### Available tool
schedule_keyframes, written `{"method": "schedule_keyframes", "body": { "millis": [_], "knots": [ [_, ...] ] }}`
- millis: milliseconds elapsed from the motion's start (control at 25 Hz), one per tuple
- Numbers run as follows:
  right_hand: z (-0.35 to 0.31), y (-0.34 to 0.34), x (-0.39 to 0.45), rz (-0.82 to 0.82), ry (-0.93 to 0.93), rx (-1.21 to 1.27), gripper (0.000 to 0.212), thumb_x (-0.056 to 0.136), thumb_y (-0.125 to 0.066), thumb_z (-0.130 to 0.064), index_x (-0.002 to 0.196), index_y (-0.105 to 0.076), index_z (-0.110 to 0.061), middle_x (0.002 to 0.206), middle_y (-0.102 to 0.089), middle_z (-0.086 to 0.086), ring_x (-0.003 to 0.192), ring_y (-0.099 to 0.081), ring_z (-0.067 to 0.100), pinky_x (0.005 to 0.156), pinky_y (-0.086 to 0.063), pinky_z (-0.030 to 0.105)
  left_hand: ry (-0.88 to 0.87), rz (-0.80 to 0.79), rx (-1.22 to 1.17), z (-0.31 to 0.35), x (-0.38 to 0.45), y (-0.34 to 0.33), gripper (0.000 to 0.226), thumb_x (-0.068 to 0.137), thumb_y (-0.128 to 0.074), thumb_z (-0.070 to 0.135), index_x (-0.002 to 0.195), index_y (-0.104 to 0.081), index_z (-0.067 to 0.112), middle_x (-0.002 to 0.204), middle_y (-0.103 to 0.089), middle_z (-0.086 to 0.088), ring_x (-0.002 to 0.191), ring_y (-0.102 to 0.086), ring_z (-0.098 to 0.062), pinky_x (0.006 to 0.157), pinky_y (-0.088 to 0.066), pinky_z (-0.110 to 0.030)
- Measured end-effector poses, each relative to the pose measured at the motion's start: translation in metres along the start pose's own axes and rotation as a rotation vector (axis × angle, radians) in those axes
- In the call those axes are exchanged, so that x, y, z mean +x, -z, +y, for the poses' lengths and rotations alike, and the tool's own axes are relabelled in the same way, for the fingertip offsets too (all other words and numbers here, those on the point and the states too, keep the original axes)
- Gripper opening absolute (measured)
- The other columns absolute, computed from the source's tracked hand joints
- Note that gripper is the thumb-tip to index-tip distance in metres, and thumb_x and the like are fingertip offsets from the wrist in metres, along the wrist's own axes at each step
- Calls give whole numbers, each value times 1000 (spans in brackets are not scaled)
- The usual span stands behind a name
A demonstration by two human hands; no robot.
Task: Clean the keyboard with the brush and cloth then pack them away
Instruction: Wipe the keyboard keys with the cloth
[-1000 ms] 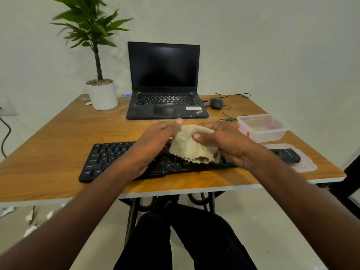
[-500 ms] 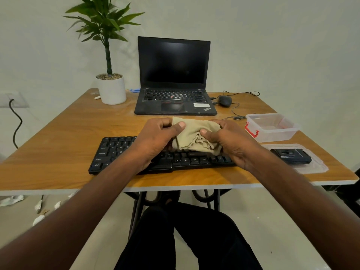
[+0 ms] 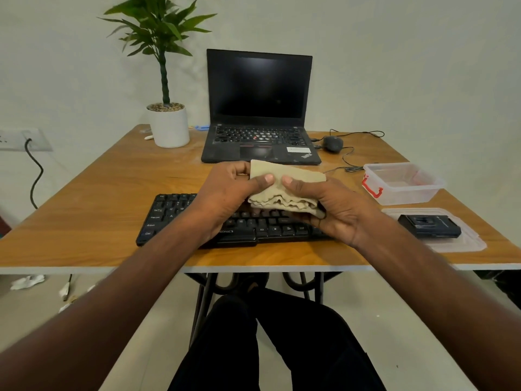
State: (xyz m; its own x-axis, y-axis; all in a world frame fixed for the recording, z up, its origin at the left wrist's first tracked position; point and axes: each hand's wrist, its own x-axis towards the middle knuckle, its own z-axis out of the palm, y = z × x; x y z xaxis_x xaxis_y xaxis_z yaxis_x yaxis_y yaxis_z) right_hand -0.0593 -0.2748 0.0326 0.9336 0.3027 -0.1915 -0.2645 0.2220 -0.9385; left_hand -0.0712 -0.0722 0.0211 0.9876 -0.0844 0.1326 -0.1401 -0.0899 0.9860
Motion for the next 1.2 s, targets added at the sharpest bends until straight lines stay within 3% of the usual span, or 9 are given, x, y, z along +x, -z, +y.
{"method": "schedule_keyframes", "body": {
  "millis": [80, 240, 360, 440, 520, 720, 920, 1080, 1200],
  "knots": [
    [6, -7, 6, -30, -79, 37, 47, 74, -81, -6, 118, -69, 4, 112, -76, 20, 92, -76, 26, 72, -65, 30, -31, 6, 47, 1, -5, 6, 30, 93, -78, 28, 117, -74, 10, 102, -82, -8, 99, -78, -29, 90, -63, -45],
    [16, -27, 26, 71, -51, 13, 43, 82, -75, 9, 123, -63, 6, 112, -75, 24, 93, -76, 31, 60, -61, 28, -180, 45, 522, -4, -8, 68, 44, 89, -80, 49, 126, -68, 28, 113, -77, 11, 107, -70, -1, 94, -54, -34],
    [15, -49, 39, 107, 33, -156, 48, 81, -78, 9, 125, -61, 1, 107, -77, 19, 92, -78, 32, 70, -66, 40, 93, -120, 675, -16, -21, 143, 107, 63, -86, 70, 154, -41, 38, 158, -47, 15, 146, -41, -6, 116, -37, -40],
    [13, -69, 45, 48, 78, -257, 48, 80, -81, 7, 123, -64, -3, 105, -78, 15, 91, -78, 30, 81, -65, 47, 286, -218, 624, -30, -33, 174, 133, 47, -88, 75, 160, -26, 42, 168, -30, 11, 149, -32, -15, 117, -33, -39],
    [13, -89, 51, -6, 146, -385, 46, 76, -86, 2, 117, -68, -8, 101, -79, 10, 91, -78, 24, 82, -65, 42, 362, -293, 596, -42, -38, 185, 145, 41, -92, 74, 161, -16, 46, 169, -28, 10, 147, -36, -19, 117, -35, -38],
    [22, -136, 81, -85, 562, -1102, 35, 70, -93, -23, 102, -79, -23, 96, -77, -8, 94, -71, 8, 83, -59, 34, 413, -316, 583, -45, -32, 187, 143, 54, -98, 49, 163, -5, 48, 156, -34, 17, 140, -43, -16, 115, -39, -33],
    [38, -166, 100, -252, 553, -1500, 33, 75, -91, -29, 105, -79, -22, 97, -78, -2, 89, -70, 14, 79, -58, 36, 366, -303, 589, -50, -28, 190, 141, 50, -102, 55, 157, -11, 53, 155, -41, 16, 137, -49, -14, 118, -44, -42],
    [33, -180, 114, -183, 553, -1507, 25, 78, -84, -21, 101, -77, -17, 91, -75, 2, 84, -70, 19, 76, -60, 37, 357, -289, 585, -52, -28, 190, 137, 47, -102, 60, 153, -16, 57, 149, -47, 15, 136, -49, -16, 118, -43, -47],
    [39, -189, 115, -238, 510, -1487, 29, 80, -84, -20, 104, -73, -10, 96, -73, 4, 88, -69, 21, 75, -58, 38, 350, -282, 607, -50, -26, 190, 137, 46, -101, 63, 154, -17, 56, 149, -46, 14, 136, -48, -17, 119, -41, -47]
  ]
}}
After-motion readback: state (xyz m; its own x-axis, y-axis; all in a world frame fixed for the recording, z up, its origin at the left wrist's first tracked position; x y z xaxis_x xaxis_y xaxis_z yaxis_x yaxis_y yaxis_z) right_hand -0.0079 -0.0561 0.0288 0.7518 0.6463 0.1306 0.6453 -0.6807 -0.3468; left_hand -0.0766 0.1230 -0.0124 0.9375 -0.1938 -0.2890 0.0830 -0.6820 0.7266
